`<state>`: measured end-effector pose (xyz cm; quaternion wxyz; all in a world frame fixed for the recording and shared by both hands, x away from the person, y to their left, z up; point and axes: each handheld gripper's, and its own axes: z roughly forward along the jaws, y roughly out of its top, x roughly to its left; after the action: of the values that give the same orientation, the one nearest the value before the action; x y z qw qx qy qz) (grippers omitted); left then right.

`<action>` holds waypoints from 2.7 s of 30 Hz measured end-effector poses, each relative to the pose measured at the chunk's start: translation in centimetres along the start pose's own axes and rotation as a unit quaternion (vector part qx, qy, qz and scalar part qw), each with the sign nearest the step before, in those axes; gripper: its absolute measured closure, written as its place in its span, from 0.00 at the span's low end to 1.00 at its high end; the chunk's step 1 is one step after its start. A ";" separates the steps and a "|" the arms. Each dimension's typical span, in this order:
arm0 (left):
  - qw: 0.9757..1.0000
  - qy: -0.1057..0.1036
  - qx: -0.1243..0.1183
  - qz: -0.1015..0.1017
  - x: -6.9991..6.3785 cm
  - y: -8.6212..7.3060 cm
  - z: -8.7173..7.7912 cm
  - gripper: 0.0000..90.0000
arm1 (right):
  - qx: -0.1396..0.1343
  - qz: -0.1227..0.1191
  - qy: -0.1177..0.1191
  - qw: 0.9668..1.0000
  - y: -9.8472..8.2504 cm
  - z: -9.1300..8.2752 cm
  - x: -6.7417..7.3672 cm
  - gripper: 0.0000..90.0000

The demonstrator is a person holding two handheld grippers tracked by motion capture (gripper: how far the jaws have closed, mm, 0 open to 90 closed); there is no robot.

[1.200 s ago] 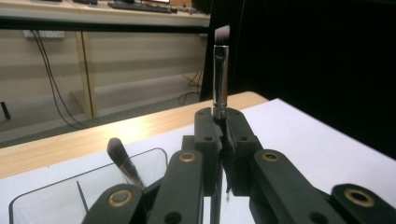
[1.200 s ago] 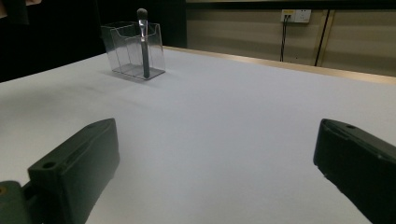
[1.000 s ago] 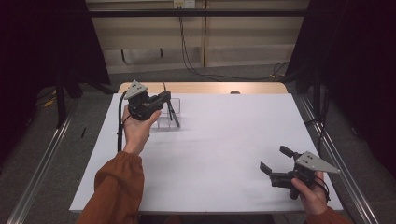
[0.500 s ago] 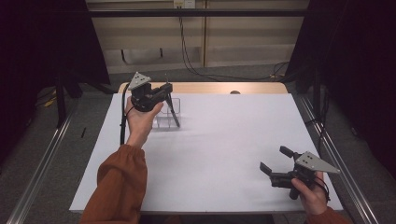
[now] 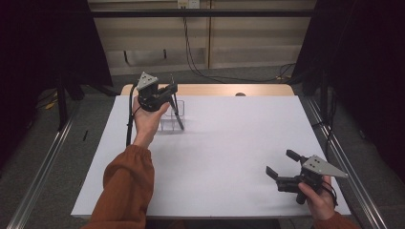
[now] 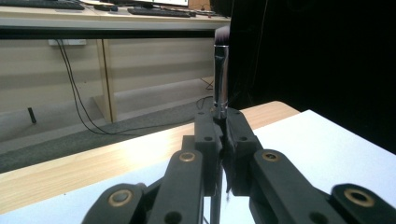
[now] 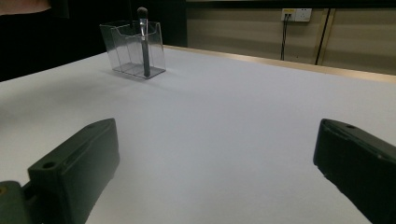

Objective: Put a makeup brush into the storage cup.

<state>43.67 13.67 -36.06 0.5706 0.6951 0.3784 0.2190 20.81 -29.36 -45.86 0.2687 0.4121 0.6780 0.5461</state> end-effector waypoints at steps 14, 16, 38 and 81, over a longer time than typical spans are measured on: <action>1.000 0.002 0.013 0.008 -0.4 -0.9 1.1 0.95 | 0.000 0.000 0.002 1.000 0.0 0.0 0.0 0.00; 1.000 0.003 0.016 0.012 -0.2 -1.1 1.2 0.95 | 0.000 0.000 0.002 1.000 0.0 0.0 0.0 0.00; 0.999 0.006 0.040 -0.006 0.2 -2.8 1.9 0.95 | 0.003 -0.002 0.005 1.000 0.0 0.0 0.2 0.00; 0.999 0.018 0.049 -0.007 0.3 -4.3 2.6 0.67 | 0.003 -0.005 0.010 1.000 0.0 0.1 0.1 0.00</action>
<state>44.57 12.55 -40.83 0.5302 0.7157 0.4037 0.2088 20.81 -29.19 -45.86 0.2637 0.4042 0.6841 0.5470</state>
